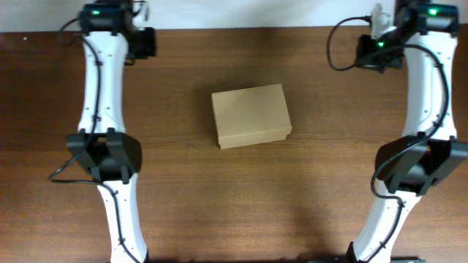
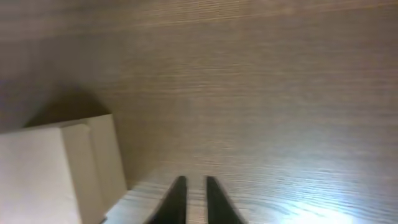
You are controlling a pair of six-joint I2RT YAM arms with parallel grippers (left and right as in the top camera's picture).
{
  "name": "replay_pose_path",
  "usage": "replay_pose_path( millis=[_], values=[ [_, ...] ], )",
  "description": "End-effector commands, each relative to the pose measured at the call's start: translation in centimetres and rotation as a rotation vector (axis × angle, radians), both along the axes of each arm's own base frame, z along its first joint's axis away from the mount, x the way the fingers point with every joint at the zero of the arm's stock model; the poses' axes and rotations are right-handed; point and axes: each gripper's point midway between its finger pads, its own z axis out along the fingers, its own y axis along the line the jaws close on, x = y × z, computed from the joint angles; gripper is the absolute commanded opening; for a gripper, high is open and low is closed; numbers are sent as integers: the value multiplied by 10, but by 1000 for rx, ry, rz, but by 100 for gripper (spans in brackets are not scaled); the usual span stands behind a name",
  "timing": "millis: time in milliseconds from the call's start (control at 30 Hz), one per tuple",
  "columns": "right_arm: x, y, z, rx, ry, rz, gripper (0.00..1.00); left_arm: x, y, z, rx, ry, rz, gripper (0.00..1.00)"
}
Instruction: Pack container
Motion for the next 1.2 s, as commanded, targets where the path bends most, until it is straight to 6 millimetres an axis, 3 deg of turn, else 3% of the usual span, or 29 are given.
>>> replay_pose_path(
  millis=[0,33,1000,1067,1167],
  values=[
    [1,3,10,-9,-27,8,47,-2,11,23,6,-47,32,63],
    [1,3,10,-9,-27,9,99,-2,13,22,6,-44,36,100],
    [-2,1,7,-57,-6,6,99,-2,14,22,7,-43,38,100],
    [2,1,13,-80,-36,10,99,-2,14,22,7,-43,38,99],
    [15,11,38,-95,-147,29,99,-2,14,22,7,-43,38,99]
  ],
)
